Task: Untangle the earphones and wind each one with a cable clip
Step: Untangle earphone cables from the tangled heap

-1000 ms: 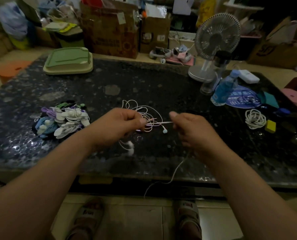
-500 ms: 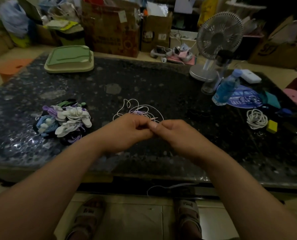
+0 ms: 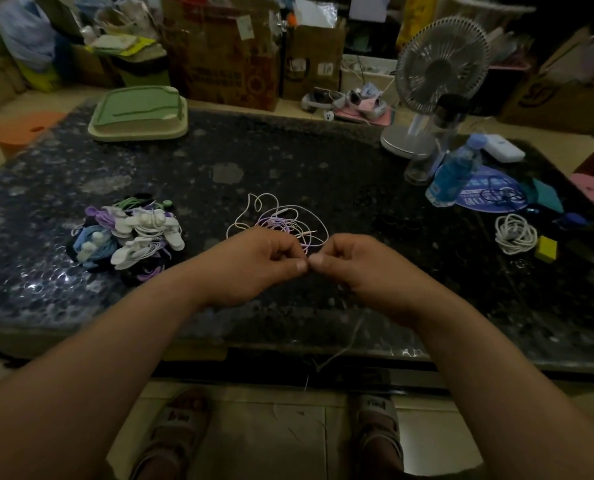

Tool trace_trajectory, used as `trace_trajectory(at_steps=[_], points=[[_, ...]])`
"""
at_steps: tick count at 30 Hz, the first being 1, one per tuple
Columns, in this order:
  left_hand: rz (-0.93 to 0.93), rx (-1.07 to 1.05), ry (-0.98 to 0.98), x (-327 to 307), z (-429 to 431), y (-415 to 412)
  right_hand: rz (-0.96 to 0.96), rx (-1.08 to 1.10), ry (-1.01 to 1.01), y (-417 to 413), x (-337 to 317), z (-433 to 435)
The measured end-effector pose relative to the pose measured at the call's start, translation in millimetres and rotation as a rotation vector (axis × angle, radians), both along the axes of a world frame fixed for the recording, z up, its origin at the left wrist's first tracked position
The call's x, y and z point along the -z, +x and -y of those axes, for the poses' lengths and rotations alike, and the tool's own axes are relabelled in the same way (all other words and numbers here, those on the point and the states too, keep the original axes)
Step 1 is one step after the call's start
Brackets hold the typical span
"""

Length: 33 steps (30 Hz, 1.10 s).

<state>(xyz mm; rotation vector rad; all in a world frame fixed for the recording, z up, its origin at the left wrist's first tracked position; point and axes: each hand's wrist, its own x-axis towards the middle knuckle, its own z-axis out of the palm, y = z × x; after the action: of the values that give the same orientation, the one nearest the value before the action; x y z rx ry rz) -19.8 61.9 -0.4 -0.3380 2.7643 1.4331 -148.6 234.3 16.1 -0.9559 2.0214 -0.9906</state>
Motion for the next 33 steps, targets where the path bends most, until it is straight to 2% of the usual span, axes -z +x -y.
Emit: trace_trajectory(at_steps=[4, 11, 15, 18, 21, 25, 31, 33], points=[[0.094, 0.037, 0.082, -1, 2, 6, -0.100, 0.107, -0.025, -14, -7, -6], [0.142, 0.109, 0.379, 0, -10, 8, -0.196, 0.131, -0.108, -23, -6, -4], [0.058, 0.074, 0.635, -5, -26, 5, -0.144, 0.184, -0.125, -28, -2, -4], [-0.039, -0.038, 0.809, -8, -30, 2, 0.004, 0.202, -0.156, -26, 4, -4], [-0.149, -0.159, 0.919, -6, -28, -4, 0.045, 0.175, -0.116, -16, 10, -3], [-0.205, -0.299, 0.899, -3, -24, -11, -0.070, 0.088, -0.082, 1, 12, -2], [-0.161, -0.283, 0.516, 5, -26, -8, -0.230, 0.034, -0.038, 8, 8, -2], [-0.153, -0.272, 0.446, 4, -28, -6, -0.256, 0.023, -0.016, 7, 8, -3]])
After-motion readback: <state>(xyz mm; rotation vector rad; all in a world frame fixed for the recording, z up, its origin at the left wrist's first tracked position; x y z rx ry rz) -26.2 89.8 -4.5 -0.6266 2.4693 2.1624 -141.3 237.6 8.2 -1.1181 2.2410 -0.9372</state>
